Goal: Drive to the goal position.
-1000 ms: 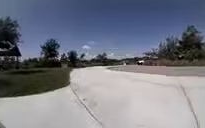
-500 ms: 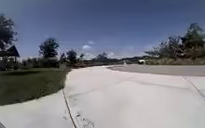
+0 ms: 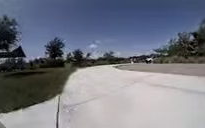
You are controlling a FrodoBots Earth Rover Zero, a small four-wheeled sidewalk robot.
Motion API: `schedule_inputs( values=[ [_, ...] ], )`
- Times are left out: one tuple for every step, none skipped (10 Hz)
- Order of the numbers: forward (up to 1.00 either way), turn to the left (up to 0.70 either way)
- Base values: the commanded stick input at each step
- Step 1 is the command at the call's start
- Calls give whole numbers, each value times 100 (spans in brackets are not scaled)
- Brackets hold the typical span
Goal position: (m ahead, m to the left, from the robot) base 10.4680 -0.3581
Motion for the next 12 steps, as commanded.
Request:
schedule_inputs(
  values=[
    [85, 0],
    [85, 0],
    [85, 0],
    [85, 0],
    [85, 0],
    [85, 0],
    [85, 0],
    [85, 13],
    [85, 34],
    [85, 34],
    [85, 9],
    [85, 0]
  ],
)
